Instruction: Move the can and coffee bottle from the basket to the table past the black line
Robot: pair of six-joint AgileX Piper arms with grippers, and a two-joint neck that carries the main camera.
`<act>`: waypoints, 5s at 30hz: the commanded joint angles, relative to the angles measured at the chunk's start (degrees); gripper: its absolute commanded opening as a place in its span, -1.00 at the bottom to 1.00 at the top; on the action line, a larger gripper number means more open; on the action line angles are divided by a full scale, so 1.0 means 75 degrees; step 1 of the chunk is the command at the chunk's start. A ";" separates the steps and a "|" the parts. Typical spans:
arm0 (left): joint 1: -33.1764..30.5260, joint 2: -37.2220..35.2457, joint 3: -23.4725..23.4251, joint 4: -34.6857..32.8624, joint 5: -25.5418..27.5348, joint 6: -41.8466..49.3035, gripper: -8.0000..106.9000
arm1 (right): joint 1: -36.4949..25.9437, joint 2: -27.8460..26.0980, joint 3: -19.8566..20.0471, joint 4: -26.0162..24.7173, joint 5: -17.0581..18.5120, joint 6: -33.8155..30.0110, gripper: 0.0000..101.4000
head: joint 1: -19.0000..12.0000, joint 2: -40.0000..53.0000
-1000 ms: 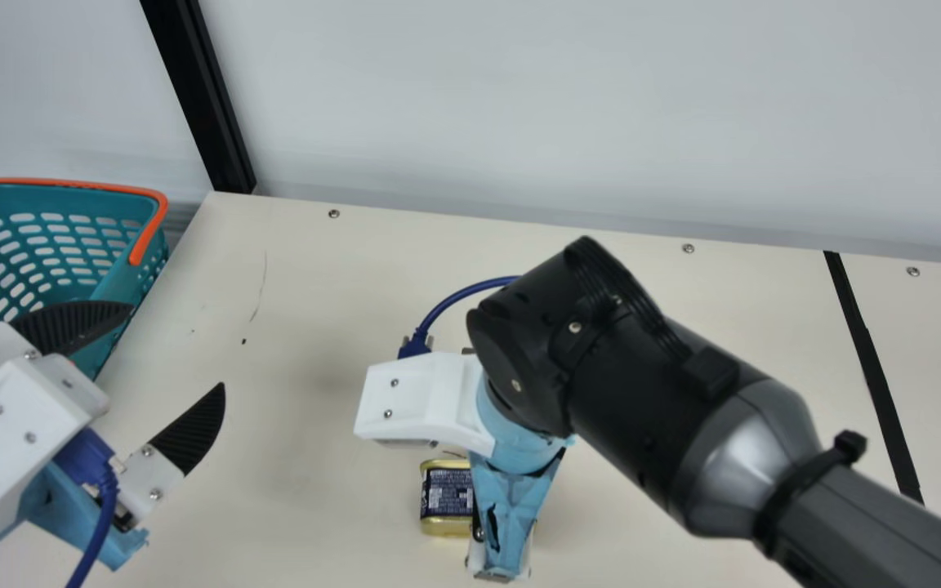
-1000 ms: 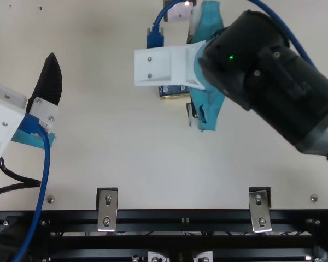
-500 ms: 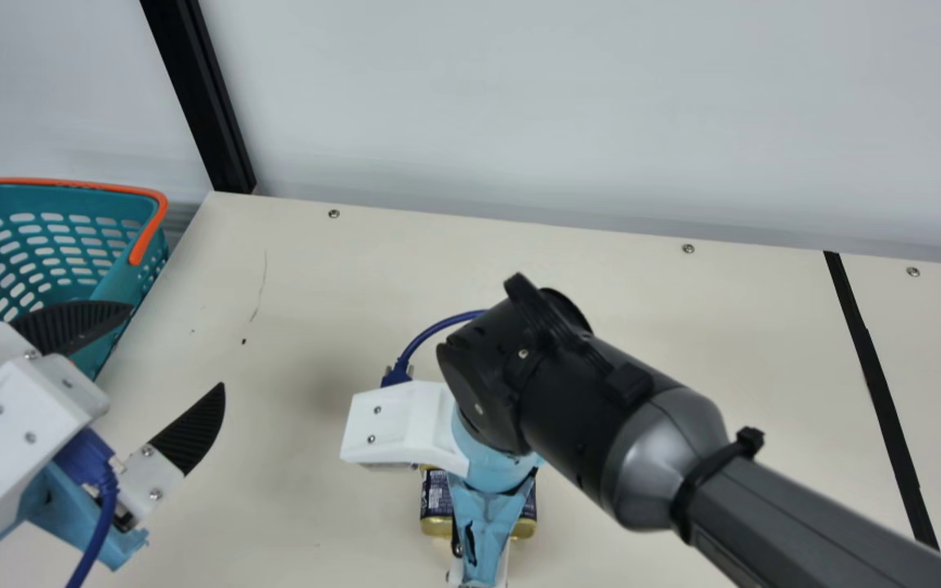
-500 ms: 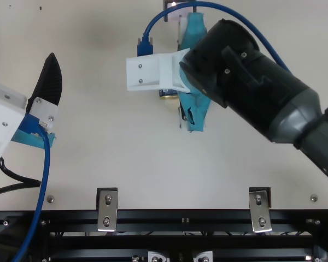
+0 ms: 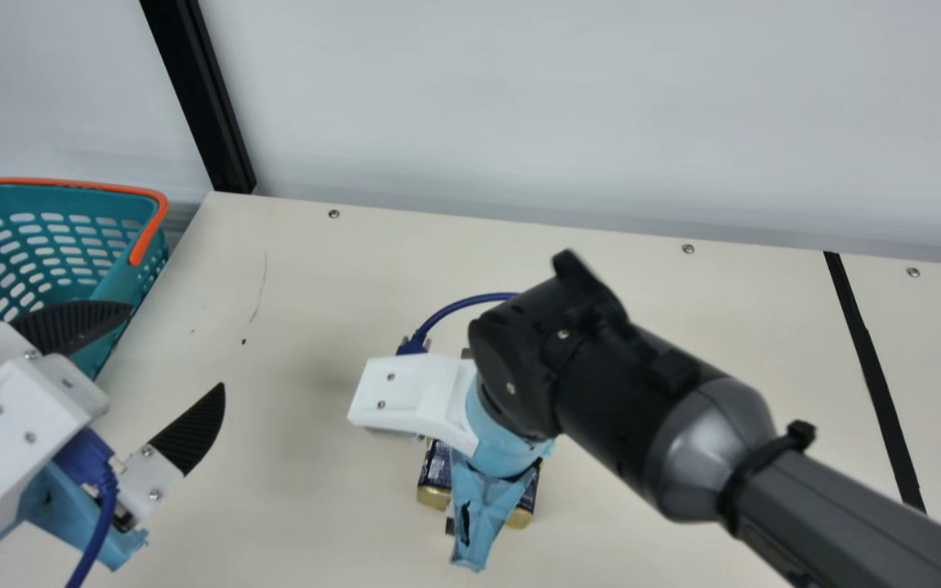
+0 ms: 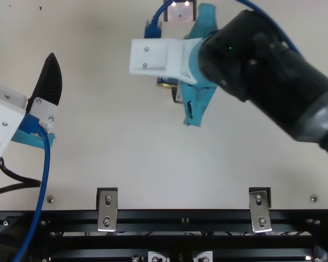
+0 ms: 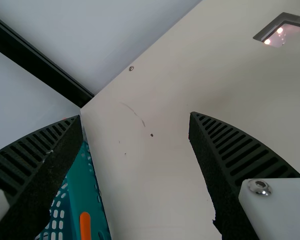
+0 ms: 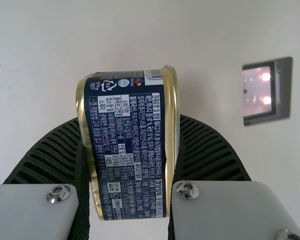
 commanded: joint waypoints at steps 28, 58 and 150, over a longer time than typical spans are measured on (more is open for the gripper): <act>0.0000 0.0000 0.0000 0.0000 0.0000 0.0000 0.71 | -0.5225 -0.3049 0.2161 0.1127 -0.0212 0.0503 -1.00 | 0.0136 -0.3336; 0.0000 0.0000 0.0000 0.0000 0.0000 0.0000 0.71 | -1.0520 -0.2782 0.1759 0.2406 0.0765 -0.1613 -1.00 | -0.0013 -0.6606; 0.0000 0.0000 0.0000 0.0000 0.0000 0.0000 0.71 | -0.8181 -0.6349 0.3440 0.6773 0.1860 0.1042 1.00 | -0.0013 -0.6606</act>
